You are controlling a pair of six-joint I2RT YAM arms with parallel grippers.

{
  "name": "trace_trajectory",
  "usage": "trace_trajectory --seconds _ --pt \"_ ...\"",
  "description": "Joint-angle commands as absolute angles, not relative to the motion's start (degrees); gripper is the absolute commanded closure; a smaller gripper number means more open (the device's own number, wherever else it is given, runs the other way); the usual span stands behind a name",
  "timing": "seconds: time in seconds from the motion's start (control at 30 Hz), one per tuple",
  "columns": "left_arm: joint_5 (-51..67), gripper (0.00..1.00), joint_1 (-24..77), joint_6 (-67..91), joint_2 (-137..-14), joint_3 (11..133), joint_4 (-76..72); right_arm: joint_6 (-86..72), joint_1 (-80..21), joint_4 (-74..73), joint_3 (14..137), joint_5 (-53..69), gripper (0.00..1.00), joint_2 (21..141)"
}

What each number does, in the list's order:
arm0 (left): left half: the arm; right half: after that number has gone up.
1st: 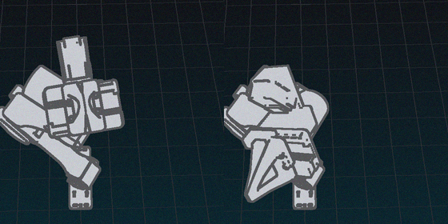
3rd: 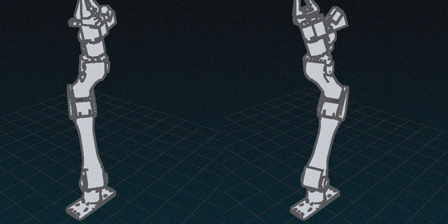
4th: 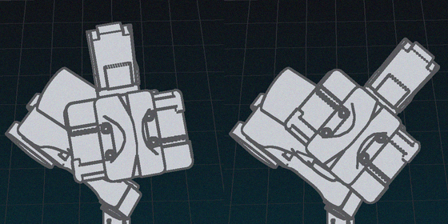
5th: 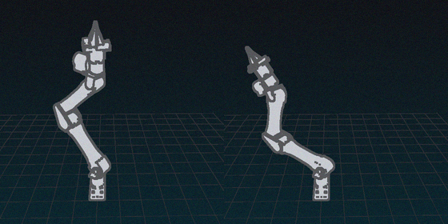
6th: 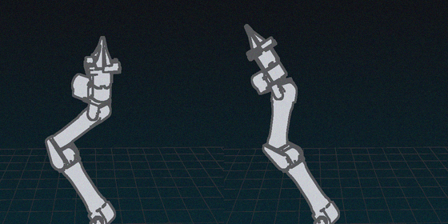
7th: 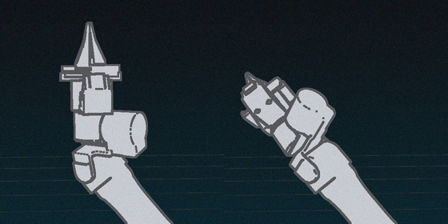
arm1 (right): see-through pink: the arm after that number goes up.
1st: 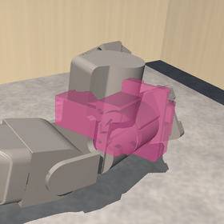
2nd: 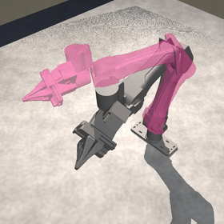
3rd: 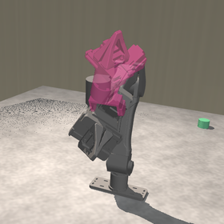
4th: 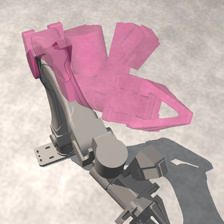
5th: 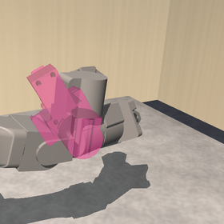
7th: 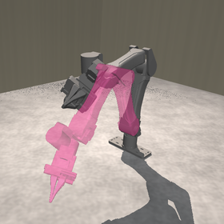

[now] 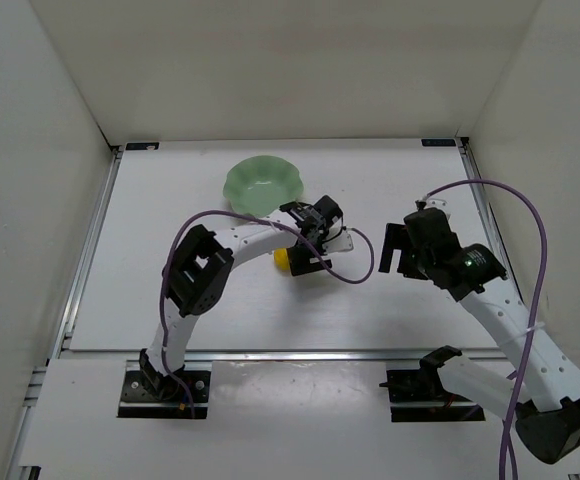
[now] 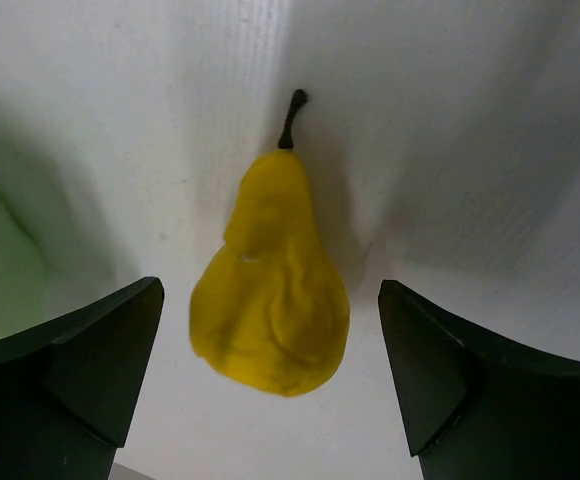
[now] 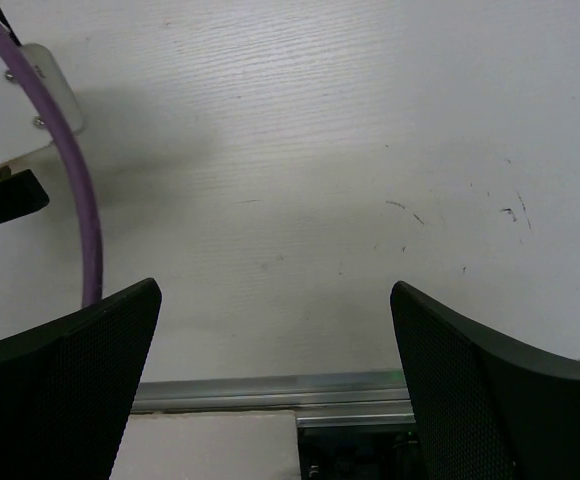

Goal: Place and organize the fake fruits in the fruit bowl

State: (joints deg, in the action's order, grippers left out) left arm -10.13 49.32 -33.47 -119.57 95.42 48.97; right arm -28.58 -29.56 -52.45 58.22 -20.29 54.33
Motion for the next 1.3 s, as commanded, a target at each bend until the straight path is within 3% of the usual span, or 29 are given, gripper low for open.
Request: trace_trajectory --seconds 0.0,0.1,0.17,0.2,0.23,0.33,0.37,0.6,0.8,1.13,1.2,1.27 --pt "-11.07 0.00 48.96 -34.28 -119.00 94.31 48.69 -30.14 -29.88 -53.26 57.48 -21.80 0.00 53.96" --pt "-9.85 0.00 48.96 -34.28 -119.00 93.78 50.10 -30.15 -29.88 -53.26 57.48 -22.32 0.00 53.96" --pt "-10.45 0.07 48.96 -34.28 -119.00 92.38 50.71 -30.15 -29.88 -53.26 57.48 -22.32 0.00 54.49" --pt "-10.46 0.16 48.96 -34.28 -119.00 92.37 50.71 -30.15 -29.88 -53.26 57.48 -22.32 0.00 54.49" --pt "-10.46 0.38 48.96 -33.76 -119.00 92.37 50.71 -30.15 -29.88 -53.26 57.48 -22.32 0.00 54.49" --pt "-10.46 0.72 48.34 -33.22 -119.00 93.95 51.33 -30.67 -29.88 -53.26 58.01 -21.80 0.00 54.49" --pt "-10.46 0.90 48.34 -31.92 -118.39 96.22 52.11 -30.67 -29.88 -53.26 58.01 -21.80 0.00 54.49" --pt "-12.48 0.90 48.35 -30.15 -116.63 111.51 56.16 -32.41 -29.88 -54.39 59.15 -24.24 0.00 54.49" --pt "-18.89 0.90 43.26 -31.37 -115.40 113.99 50.82 -40.16 -29.88 -57.30 60.29 -35.68 0.00 50.28" --pt "-19.79 0.90 32.45 -30.85 -128.14 126.47 44.74 -40.17 -29.88 -57.30 60.29 -33.49 0.00 50.80" --pt "-19.07 0.72 31.74 -30.85 -129.54 126.47 44.21 -40.17 -29.88 -57.30 60.29 -33.49 0.00 50.80" --pt "-19.68 0.47 31.73 -30.85 -130.33 126.47 44.21 -40.17 -29.88 -57.83 60.29 -33.49 0.00 50.80"
